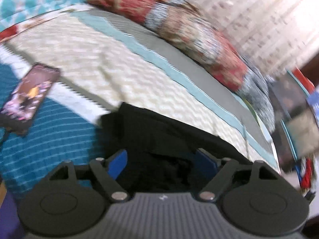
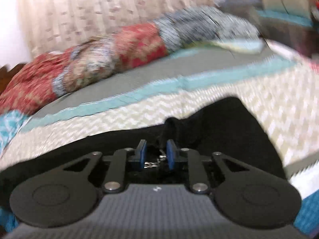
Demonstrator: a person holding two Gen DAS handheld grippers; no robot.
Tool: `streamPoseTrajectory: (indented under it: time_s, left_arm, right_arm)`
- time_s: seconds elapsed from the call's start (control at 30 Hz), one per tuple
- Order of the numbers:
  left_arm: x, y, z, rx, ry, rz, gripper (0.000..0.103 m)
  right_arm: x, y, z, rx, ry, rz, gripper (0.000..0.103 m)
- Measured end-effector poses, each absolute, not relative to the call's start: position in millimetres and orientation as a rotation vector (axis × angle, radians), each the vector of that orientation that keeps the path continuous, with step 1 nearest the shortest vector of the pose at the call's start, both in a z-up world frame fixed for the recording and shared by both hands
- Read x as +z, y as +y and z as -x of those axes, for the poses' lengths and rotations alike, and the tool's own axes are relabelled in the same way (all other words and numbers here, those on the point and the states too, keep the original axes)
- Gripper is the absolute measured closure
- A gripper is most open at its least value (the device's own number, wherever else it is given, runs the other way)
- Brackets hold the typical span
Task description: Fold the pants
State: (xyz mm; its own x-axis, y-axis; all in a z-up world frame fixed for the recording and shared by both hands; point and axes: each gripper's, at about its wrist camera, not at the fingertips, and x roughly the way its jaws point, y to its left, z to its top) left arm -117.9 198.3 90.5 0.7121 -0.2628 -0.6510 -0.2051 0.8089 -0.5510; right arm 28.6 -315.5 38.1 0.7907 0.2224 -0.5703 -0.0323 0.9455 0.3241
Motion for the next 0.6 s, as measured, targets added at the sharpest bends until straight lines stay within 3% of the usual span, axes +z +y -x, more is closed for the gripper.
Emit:
streamPoseTrajectory:
  time_s: [0.13, 0.43, 0.6]
  left_arm:
    - [71.0, 221.6, 122.8, 0.013, 0.802, 0.726, 0.013]
    - [26.6, 237.9, 112.4, -0.007, 0.848, 0.840, 0.004]
    - [11.6, 236.9, 107.2, -0.029, 0.847, 0.847, 0.000]
  right_arm:
    - [1.0, -291.5, -53.7, 0.082, 0.797, -0.255, 0.079]
    - [55.3, -239.6, -20.6, 0.065, 0.684, -0.220, 0.076]
    - [55.9, -139.7, -12.5, 0.440, 0.780, -0.255, 0.080]
